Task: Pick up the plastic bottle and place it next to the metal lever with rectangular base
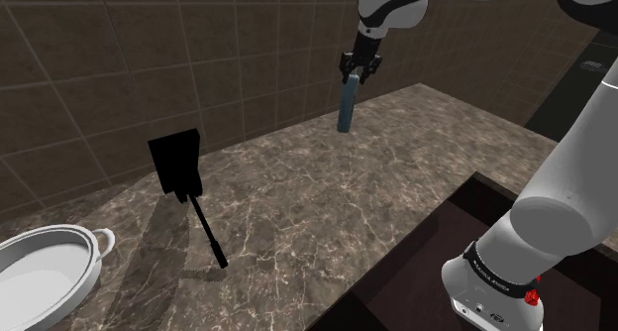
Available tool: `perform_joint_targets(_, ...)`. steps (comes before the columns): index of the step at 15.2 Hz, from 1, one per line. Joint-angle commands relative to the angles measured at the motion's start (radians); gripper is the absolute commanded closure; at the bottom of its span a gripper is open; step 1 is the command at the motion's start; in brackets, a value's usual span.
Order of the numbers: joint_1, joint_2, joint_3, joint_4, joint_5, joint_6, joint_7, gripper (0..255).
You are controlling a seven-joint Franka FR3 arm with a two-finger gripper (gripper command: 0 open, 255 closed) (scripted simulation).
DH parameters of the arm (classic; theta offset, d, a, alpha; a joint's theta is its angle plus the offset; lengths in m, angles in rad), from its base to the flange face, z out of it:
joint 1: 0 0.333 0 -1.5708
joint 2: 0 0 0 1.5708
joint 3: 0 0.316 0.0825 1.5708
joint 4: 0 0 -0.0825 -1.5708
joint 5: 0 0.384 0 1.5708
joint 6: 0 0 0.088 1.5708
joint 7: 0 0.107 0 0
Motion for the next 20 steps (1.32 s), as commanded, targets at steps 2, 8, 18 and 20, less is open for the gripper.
perform_joint_targets(2,0.000,-0.014,-0.001,0.025,-0.002,-0.039,0.002,255)
perform_joint_targets(8,0.000,-0.032,-0.001,0.083,-0.006,-0.115,0.005,255)
perform_joint_targets(18,-0.001,-0.045,-0.002,0.202,-0.009,-0.246,0.010,255)
perform_joint_targets(20,-0.001,-0.045,-0.002,0.229,-0.009,-0.273,0.011,255)
